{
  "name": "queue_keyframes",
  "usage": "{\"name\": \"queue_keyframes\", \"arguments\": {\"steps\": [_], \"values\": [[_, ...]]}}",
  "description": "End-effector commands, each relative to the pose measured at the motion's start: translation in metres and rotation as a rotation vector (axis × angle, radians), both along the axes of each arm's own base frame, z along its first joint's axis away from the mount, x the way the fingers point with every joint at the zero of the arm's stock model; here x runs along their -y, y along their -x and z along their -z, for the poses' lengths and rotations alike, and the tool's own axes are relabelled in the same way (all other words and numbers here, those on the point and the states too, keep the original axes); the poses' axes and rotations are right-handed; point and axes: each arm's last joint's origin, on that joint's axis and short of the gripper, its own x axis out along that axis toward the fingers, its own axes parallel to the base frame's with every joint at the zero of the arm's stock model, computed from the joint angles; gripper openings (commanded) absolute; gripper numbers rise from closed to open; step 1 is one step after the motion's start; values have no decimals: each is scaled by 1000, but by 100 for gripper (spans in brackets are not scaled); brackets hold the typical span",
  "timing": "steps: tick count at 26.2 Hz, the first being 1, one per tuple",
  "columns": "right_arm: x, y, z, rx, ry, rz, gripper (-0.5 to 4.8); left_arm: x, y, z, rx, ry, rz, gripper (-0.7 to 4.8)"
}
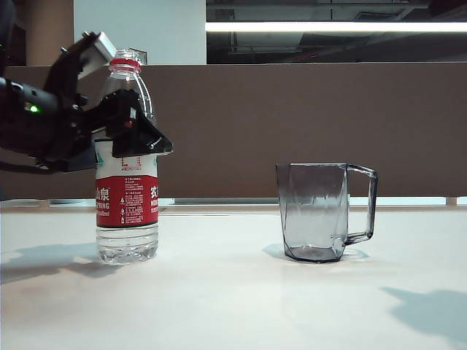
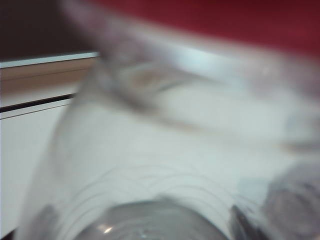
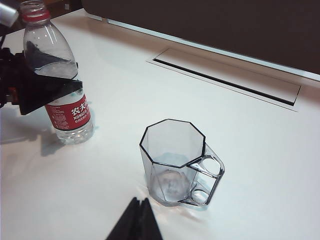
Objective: Pick up the mineral water bottle with the left hand on the table and pour water into the mug until it's half full.
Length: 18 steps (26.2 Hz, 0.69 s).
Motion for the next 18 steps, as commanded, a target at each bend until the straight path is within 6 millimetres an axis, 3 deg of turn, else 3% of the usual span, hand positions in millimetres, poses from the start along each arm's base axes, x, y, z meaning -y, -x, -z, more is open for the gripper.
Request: {"name": "queue_keyframes", "arguments": {"steps": [1, 14, 18], "values": [[0, 0, -4, 13, -20, -2, -2, 3, -5, -1, 9, 8, 30, 479], [0, 0, -3, 12, -19, 1, -2, 6, -7, 4, -3, 19, 98, 479], [0, 0, -3, 12, -19, 1, -2, 0, 7, 17, -15, 18, 92, 479]]}}
